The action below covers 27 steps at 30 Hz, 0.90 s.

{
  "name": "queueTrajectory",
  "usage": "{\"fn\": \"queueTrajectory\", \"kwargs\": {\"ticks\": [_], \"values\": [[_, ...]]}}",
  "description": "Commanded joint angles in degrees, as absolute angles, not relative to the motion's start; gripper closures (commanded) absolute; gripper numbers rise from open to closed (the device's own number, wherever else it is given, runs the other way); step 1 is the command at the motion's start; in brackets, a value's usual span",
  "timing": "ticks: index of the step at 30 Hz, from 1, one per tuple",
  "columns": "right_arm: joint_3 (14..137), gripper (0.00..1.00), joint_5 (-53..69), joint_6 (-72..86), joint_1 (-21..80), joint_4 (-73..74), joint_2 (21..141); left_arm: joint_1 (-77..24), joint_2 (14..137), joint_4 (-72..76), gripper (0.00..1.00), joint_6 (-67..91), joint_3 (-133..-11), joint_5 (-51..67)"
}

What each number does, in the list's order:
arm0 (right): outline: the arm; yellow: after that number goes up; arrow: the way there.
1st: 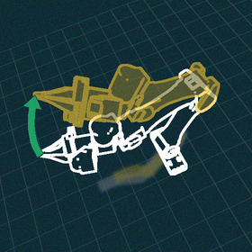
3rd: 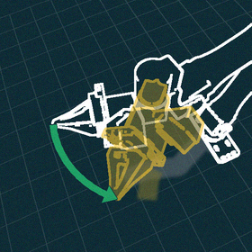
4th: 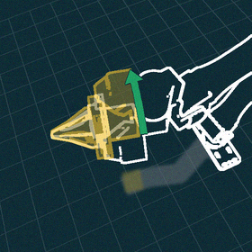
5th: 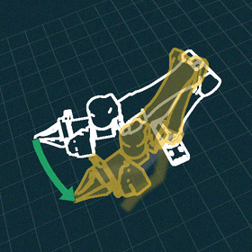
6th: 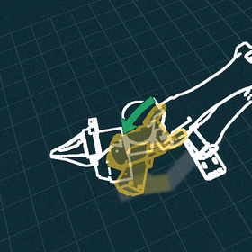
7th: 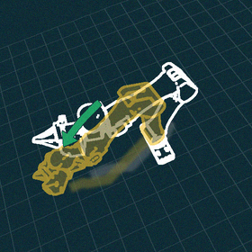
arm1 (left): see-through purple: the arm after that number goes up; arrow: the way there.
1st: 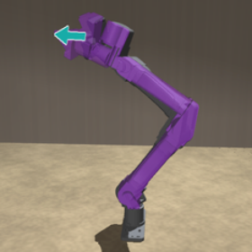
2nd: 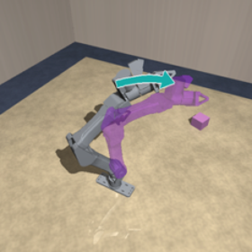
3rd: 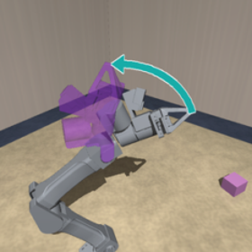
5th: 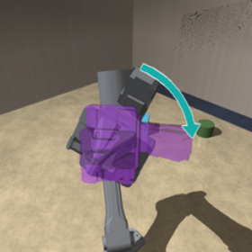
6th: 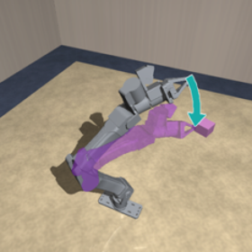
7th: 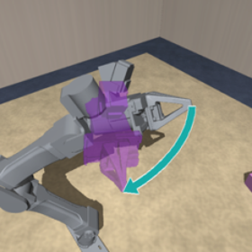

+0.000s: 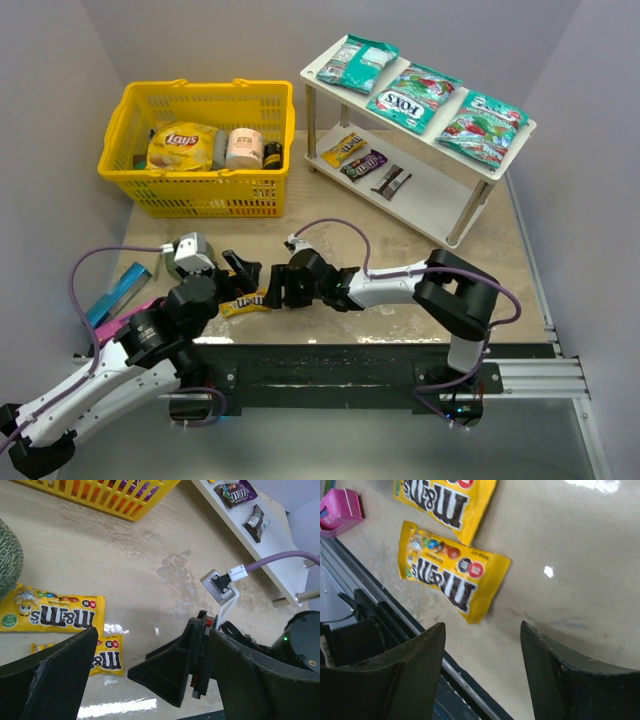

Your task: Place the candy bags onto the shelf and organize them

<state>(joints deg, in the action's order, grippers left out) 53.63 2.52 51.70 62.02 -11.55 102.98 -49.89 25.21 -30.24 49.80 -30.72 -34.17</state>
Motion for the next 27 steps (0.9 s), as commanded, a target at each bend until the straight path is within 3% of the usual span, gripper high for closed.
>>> {"fn": "queueTrajectory", "kwargs": {"ticks": [1, 7, 12, 15, 16, 19, 27], "values": [[58.53, 0.37, 1.49, 56.07, 62.67, -15.82, 106.43, -49.66, 23.73, -35.41, 0.02, 49.65, -33.66, -36.83], [61.16, 0.42, 3.51, 56.95, 62.75, -15.82, 111.88, -49.66, 21.45, -36.83, 0.02, 50.18, -33.66, -36.12], [62.76, 0.53, 3.43, 56.07, 62.84, -12.48, 113.82, -49.66, 20.57, -37.18, 0.02, 50.98, -33.14, -35.77], [62.32, 0.66, 2.9, 55.81, 62.84, -11.78, 113.47, -49.66, 20.57, -37.35, 0.02, 51.59, -32.61, -35.33], [61.88, 0.8, 2.73, 55.72, 62.84, -11.69, 113.21, -49.66, 20.57, -37.35, 0.02, 51.94, -32.35, -34.9], [60.48, 1.0, 1.23, 55.29, 62.84, -10.73, 111.54, -49.66, 20.74, -37.35, 0.02, 52.56, -31.82, -34.19], [57.92, 1.0, -5.79, 46.42, 62.67, -4.05, 103.55, -49.66, 23.37, -34.54, 0.02, 53.35, -29.01, -31.12]]}}
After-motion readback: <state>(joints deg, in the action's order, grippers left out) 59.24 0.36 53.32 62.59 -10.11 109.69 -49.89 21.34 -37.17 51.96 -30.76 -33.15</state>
